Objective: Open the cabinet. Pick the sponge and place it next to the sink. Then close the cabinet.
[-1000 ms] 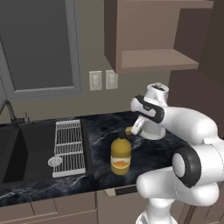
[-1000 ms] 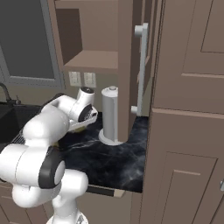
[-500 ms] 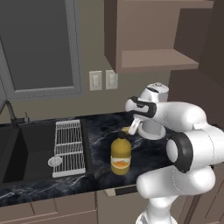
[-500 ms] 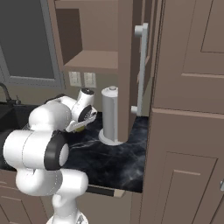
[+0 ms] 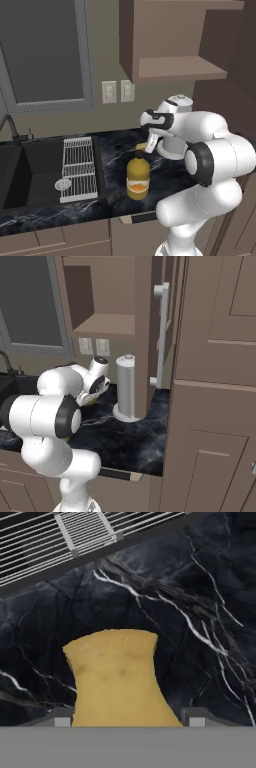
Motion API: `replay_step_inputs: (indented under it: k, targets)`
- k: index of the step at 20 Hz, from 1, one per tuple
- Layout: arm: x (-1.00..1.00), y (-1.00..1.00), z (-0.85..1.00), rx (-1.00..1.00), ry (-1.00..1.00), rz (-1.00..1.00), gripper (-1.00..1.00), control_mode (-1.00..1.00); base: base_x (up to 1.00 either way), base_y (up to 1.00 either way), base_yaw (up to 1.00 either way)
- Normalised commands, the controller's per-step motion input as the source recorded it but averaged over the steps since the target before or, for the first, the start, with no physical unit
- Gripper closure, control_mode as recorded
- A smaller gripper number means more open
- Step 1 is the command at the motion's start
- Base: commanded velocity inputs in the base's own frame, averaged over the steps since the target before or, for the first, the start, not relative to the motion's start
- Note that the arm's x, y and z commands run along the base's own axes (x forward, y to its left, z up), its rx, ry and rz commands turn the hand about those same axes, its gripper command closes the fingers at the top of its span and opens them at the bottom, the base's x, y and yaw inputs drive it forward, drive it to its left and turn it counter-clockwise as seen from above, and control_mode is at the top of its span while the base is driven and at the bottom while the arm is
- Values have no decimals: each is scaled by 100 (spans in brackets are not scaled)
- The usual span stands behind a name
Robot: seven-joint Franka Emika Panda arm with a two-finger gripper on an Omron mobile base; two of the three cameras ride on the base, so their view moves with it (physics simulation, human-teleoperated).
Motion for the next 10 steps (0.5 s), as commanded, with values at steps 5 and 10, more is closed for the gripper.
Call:
replay_step_inputs:
  k: [5, 10]
  targets:
    - [3, 23, 0, 0, -3, 8, 100, -100, 0, 0, 0]
    - [18, 21, 0, 0, -5, 7, 100, -100, 0, 0, 0]
